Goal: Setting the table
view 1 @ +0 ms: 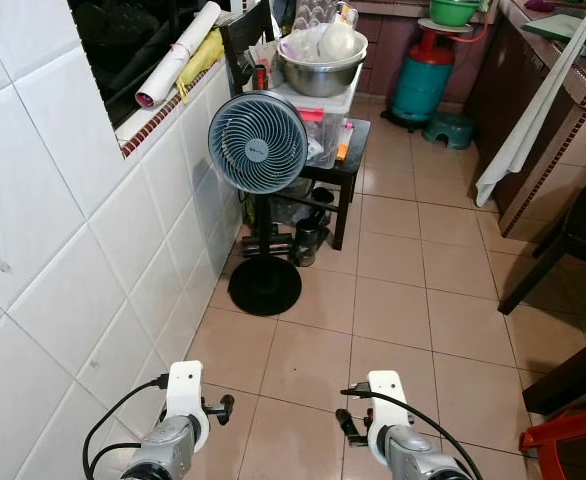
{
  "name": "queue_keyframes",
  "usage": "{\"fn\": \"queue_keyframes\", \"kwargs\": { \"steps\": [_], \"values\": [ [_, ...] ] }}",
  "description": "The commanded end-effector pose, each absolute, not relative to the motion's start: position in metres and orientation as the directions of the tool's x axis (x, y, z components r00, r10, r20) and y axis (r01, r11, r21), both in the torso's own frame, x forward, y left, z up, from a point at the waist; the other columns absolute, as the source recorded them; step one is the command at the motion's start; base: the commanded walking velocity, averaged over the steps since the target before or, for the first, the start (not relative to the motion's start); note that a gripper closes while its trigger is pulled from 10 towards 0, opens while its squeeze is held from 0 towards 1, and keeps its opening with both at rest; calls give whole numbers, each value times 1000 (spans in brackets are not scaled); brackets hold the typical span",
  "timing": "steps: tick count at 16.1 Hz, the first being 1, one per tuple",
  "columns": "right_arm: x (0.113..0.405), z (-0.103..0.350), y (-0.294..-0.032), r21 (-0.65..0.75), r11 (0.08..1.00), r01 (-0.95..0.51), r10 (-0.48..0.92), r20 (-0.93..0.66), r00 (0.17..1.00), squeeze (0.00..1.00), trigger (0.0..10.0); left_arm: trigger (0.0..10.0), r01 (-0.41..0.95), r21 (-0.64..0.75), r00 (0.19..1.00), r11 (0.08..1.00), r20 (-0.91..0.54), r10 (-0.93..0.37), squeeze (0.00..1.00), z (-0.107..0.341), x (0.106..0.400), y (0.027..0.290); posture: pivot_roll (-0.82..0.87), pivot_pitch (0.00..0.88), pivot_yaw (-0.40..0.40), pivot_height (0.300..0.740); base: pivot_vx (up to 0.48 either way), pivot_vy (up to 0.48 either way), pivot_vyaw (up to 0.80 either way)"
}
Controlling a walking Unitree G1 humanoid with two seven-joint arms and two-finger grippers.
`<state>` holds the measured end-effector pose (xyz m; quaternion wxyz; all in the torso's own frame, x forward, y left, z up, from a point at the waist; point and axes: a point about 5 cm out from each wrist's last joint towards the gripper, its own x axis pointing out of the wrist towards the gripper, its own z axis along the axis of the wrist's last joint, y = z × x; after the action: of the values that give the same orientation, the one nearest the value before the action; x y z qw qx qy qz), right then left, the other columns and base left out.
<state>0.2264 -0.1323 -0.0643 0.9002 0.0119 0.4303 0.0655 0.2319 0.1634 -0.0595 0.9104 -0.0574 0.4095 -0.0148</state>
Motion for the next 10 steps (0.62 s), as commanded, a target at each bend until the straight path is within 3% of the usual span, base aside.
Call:
{"fn": "queue_keyframes", "kwargs": {
  "steps": [1, 4, 8, 9, 10],
  "values": [
    [230, -62, -137, 63, 993, -98, 111, -762, 638, 0, 10000, 10000, 5, -117, 682, 993, -726, -89, 0, -55, 239, 163, 74, 0, -34, 740, 0, 0, 0],
    [266, -34, -147, 154, 987, -54, 142, -645, 751, 0, 10000, 10000, 201, -21, 790, 979, -587, -175, 0, -21, 276, 172, 65, 0, -25, 740, 0, 0, 0],
    [301, 0, -152, 168, 985, -46, 122, -480, 869, 0, 10000, 10000, 265, 54, 881, 963, -420, -219, 0, 18, 309, 182, 61, 0, -19, 740, 0, 0, 0],
    [312, 15, -154, 145, 987, -66, 120, -404, 907, 0, 10000, 10000, 282, 190, 928, 940, -304, -217, 0, 37, 319, 185, 61, 0, -19, 740, 0, 0, 0],
    [326, 34, -156, 148, 984, -104, 145, -305, 941, 0, 10000, 10000, 272, 177, 943, 946, -246, -225, 0, 49, 326, 187, 60, 0, -22, 740, 0, 0, 0]
  ]
}}
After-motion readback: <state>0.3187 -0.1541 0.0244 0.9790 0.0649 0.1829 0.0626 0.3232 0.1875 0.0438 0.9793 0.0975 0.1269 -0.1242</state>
